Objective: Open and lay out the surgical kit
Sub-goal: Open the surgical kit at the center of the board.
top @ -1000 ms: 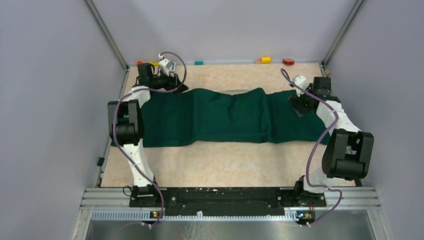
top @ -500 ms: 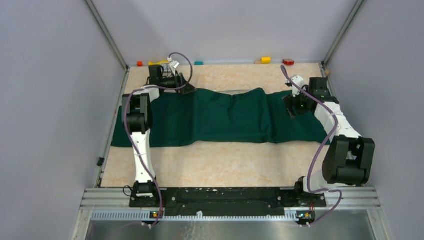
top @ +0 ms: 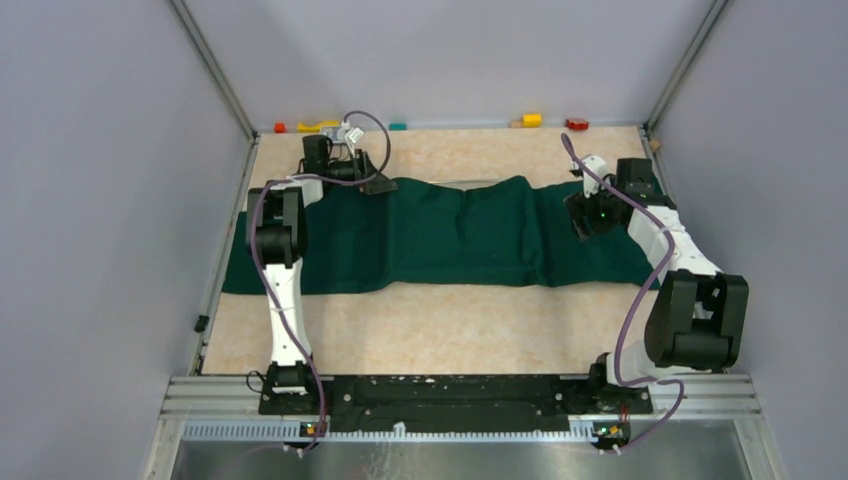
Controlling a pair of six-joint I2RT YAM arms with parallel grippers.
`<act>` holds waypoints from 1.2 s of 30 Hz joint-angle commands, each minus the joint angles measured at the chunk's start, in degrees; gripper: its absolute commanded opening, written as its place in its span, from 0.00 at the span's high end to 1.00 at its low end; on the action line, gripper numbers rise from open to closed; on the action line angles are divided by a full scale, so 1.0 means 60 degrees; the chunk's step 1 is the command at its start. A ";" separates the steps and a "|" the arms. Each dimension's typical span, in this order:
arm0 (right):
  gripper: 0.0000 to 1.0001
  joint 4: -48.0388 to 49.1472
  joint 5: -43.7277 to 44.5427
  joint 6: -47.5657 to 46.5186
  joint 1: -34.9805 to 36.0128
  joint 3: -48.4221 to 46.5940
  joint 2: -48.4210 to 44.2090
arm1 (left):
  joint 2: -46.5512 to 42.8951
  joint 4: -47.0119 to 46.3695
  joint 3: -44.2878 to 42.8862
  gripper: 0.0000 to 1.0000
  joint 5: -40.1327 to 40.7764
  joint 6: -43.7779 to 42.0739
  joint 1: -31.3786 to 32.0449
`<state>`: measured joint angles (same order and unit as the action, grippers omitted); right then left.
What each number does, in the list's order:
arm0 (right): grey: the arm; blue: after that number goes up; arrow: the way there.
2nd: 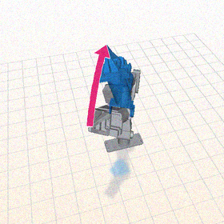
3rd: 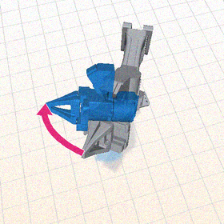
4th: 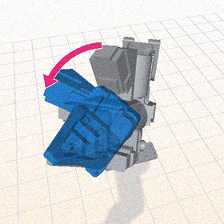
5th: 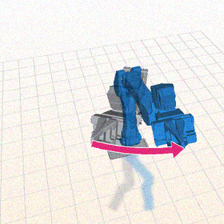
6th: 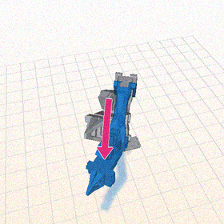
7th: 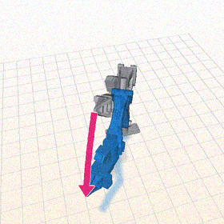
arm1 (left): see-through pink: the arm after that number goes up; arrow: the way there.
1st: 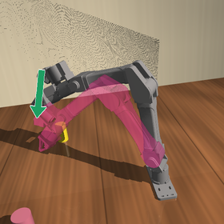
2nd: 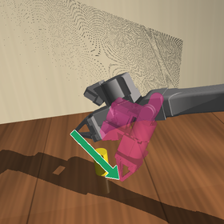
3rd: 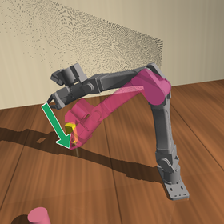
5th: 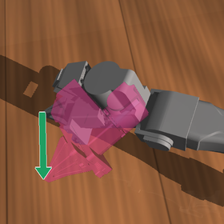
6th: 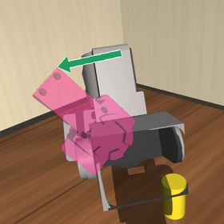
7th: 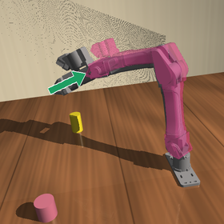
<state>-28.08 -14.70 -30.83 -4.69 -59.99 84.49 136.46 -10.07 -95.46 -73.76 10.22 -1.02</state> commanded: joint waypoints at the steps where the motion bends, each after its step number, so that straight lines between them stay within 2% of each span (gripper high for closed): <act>1: 0.28 0.0222 -0.0158 0.0057 0.0064 0.0062 0.0009 | -0.0680 0.0122 0.0120 0.13 -0.0383 -0.0510 0.0008; 13: 0.28 0.0225 -0.0157 -0.0017 0.0064 0.0150 0.0079 | -0.1273 0.0808 0.0307 0.31 -0.0406 -0.1216 -0.0006; 16: 0.28 0.0205 -0.0170 -0.0007 0.0070 0.0161 0.0098 | -0.1352 0.0972 0.0254 0.38 -0.0382 -0.1380 -0.0006; 21: 0.28 0.0160 -0.0172 -0.0021 0.0075 0.0133 0.0076 | -0.1336 0.1422 0.0043 0.61 -0.0425 -0.1613 -0.0006; 30: 0.28 -0.0024 -0.0238 0.0020 0.0078 -0.0166 0.0007 | -0.1484 0.2417 -0.0272 0.85 -0.0256 -0.2529 0.0015; 36: 0.28 -0.0224 -0.0216 0.0016 0.0190 -0.0529 -0.0113 | -0.1945 0.2967 -0.0305 0.89 -0.0010 -0.3253 0.0062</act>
<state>-28.95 -14.87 -30.85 -4.60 -59.40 84.93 130.80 4.97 -95.04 -73.56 -4.40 -1.02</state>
